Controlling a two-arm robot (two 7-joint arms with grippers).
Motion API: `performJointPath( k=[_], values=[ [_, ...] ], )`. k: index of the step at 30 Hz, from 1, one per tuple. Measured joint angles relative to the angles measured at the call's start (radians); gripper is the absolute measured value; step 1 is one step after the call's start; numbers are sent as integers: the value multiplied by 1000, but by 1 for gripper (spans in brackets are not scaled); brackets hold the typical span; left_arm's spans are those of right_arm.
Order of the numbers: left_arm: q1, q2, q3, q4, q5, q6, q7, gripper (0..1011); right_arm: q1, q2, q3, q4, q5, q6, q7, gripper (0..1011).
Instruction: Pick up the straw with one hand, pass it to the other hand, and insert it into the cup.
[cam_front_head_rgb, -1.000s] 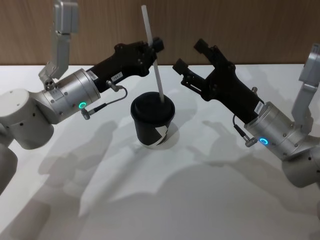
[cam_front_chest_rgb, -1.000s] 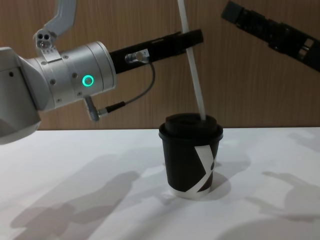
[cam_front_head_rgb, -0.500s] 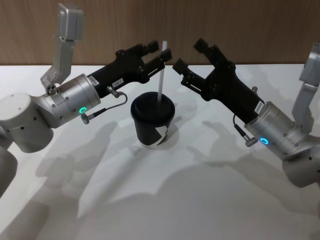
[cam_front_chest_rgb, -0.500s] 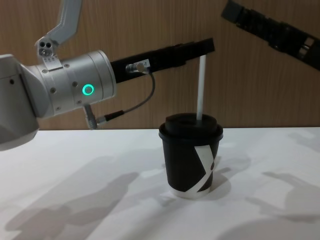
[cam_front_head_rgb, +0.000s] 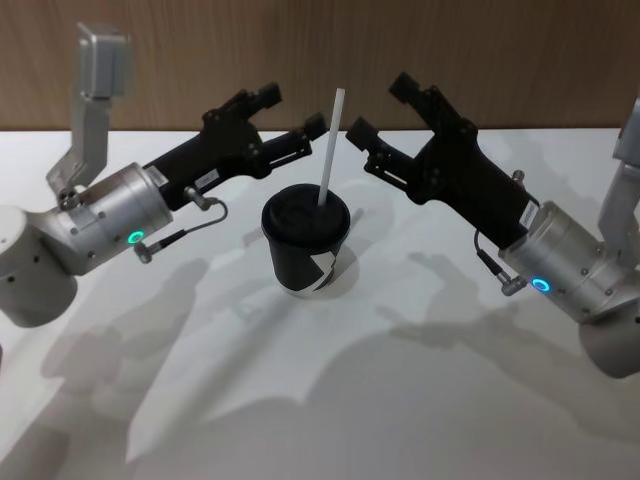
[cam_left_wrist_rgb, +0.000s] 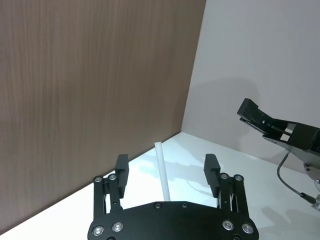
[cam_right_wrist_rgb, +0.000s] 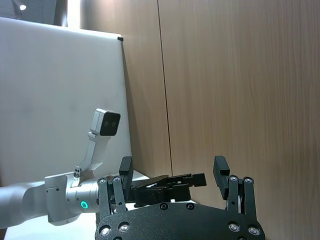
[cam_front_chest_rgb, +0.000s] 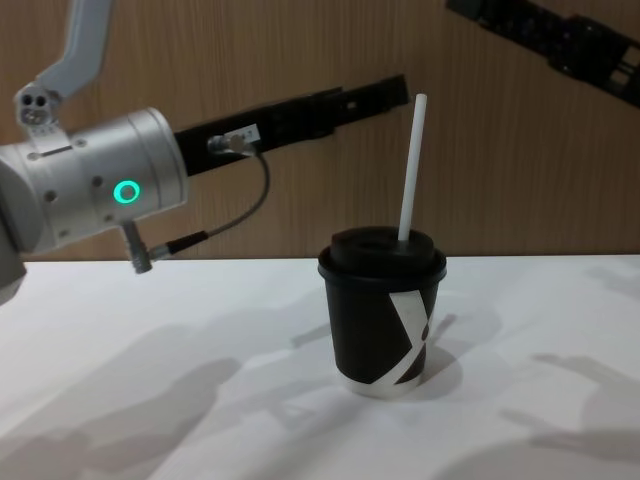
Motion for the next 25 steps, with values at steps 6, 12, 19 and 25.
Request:
performJointPath(
  k=[6,12,19,25],
  values=[
    [44,28,-20,-48,-11,-16,2,1003,-34,24,3,-54,10,22,-16,1001],
    [86,46,-39,-92,-13,-38,10,1003,-80,51,9,-110,30,48,-28,1001],
    [129,56,-57,-132,-13,-71,19,1003,-136,88,18,-164,58,73,-30,1001],
    [152,61,-67,-154,-12,-89,25,1003,-167,108,23,-193,75,86,-30,1001]
  ],
)
